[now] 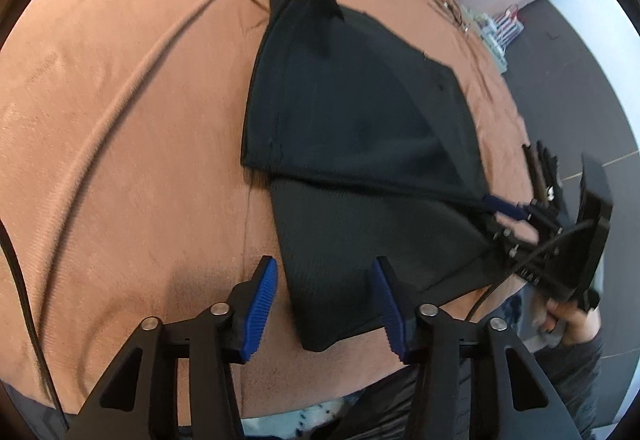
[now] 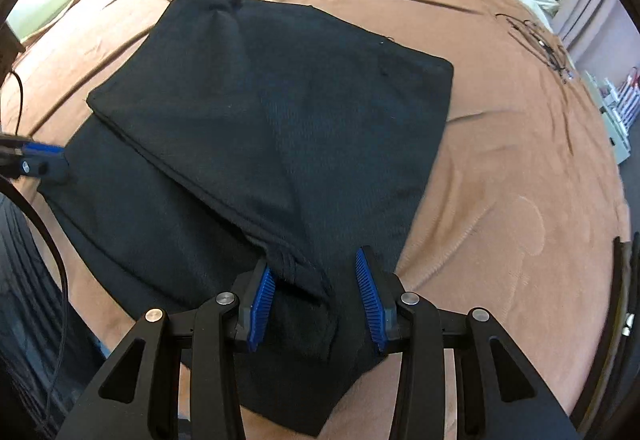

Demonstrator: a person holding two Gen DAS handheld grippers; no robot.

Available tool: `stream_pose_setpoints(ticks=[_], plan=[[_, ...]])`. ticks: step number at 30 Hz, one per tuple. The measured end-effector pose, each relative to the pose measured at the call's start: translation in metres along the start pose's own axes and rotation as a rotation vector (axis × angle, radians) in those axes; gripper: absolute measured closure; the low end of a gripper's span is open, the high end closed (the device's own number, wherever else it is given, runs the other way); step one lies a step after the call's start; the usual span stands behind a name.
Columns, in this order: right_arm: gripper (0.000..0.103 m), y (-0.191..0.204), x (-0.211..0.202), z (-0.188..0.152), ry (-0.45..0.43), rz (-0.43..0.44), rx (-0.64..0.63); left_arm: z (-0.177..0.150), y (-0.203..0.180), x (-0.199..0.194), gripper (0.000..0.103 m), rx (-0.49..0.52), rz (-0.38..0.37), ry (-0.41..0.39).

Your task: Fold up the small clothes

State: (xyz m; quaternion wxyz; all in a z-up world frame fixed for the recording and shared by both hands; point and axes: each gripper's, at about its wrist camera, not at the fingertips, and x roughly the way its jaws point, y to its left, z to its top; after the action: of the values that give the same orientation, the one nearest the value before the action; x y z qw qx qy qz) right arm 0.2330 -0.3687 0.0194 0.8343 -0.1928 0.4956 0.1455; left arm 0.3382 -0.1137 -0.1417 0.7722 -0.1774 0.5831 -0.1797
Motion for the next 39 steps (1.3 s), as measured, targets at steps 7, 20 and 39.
stream_pose_setpoints(ticks=[7,20,39], plan=[[0.1,-0.019,-0.003,-0.001,-0.029,0.128,0.113,0.0,0.004,0.001,0.062,0.001,0.022,0.003],[0.1,-0.043,-0.049,-0.035,-0.084,0.239,0.274,0.001,0.001,-0.001,0.066,0.04,0.073,0.016],[0.023,-0.038,-0.048,-0.042,-0.02,0.028,0.286,0.007,-0.01,0.008,0.066,0.079,0.085,0.002]])
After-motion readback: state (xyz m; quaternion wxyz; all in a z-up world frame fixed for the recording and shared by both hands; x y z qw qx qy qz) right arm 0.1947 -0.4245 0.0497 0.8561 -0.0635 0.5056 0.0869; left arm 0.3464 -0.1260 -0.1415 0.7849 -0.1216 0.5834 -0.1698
